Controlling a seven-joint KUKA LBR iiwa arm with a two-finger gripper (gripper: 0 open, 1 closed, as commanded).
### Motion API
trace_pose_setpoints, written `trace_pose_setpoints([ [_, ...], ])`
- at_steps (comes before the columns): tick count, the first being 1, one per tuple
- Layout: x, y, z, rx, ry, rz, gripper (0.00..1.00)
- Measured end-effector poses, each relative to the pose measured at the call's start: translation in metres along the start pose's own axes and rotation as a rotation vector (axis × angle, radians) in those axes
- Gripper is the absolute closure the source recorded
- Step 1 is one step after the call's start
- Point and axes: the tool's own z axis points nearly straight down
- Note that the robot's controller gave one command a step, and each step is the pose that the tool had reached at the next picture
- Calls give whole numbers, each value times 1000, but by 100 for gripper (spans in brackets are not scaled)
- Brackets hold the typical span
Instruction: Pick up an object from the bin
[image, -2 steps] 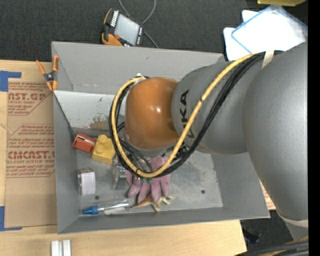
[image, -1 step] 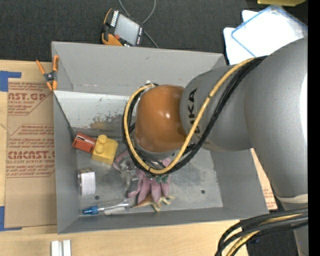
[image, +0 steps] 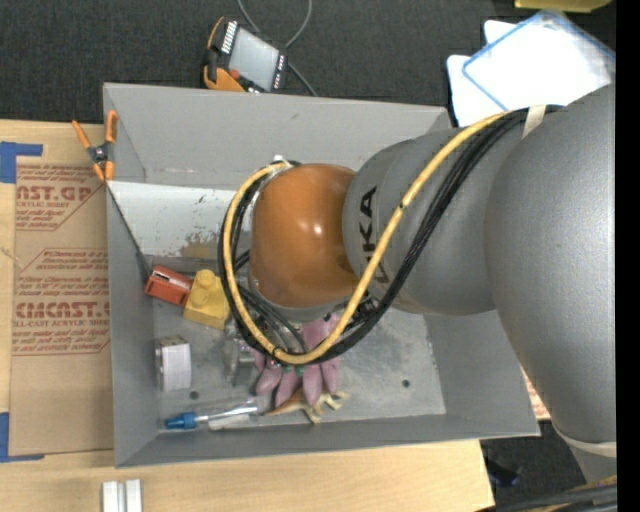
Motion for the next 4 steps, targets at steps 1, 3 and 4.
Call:
trace_pose_setpoints([
  [1,-1,-66,80,2,4,-381,100],
  [3,6,-98,104,-1,3,-788,100],
  [4,6,-98,104,-1,3,-788,100],
])
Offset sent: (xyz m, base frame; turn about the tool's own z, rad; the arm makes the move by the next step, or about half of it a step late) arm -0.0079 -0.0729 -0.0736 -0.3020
